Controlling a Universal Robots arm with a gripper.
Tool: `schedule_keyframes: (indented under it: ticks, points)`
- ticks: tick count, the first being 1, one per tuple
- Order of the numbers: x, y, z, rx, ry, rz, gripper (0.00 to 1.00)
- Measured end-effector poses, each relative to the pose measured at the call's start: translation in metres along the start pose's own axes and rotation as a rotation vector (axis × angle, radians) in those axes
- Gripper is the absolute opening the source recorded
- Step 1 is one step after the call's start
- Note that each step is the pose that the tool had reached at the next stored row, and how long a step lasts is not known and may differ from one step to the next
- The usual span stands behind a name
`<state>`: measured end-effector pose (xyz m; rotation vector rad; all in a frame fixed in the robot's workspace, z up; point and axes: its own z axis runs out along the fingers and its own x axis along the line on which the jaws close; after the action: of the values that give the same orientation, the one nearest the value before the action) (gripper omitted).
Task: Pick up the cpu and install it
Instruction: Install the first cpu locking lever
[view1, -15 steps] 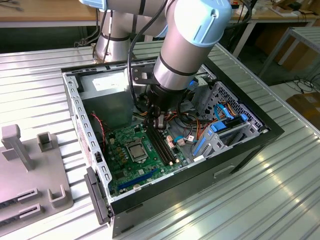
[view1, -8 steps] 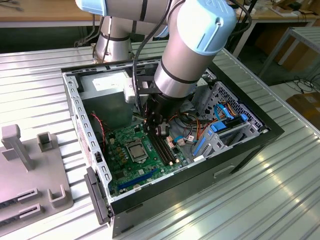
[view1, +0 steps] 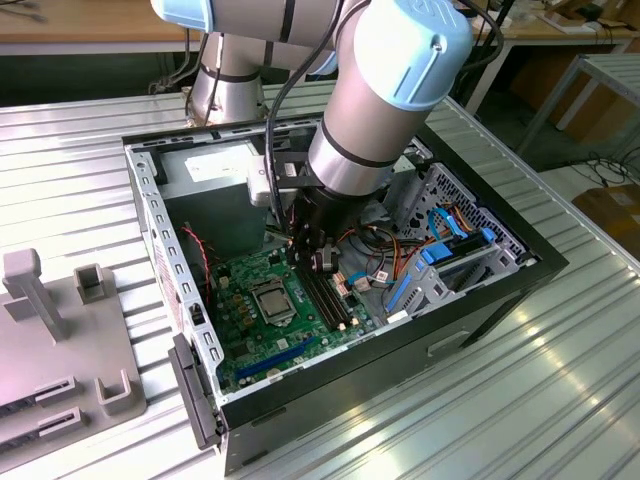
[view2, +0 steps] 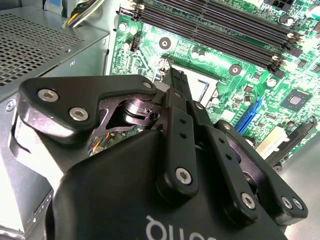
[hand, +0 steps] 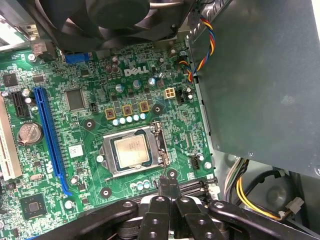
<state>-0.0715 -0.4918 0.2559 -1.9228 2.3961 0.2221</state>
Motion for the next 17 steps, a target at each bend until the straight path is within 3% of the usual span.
schedule_keyframes:
  ticks: [12, 15, 17]
  points:
    - [0.0, 0.0, 0.0, -0.0001, 0.0003, -0.001, 0.11]
    - [0.0001, 0.0, 0.0001, -0.0006, 0.0043, -0.01, 0.11]
    - [0.0003, -0.0001, 0.0004, -0.0019, 0.0108, -0.027, 0.11]
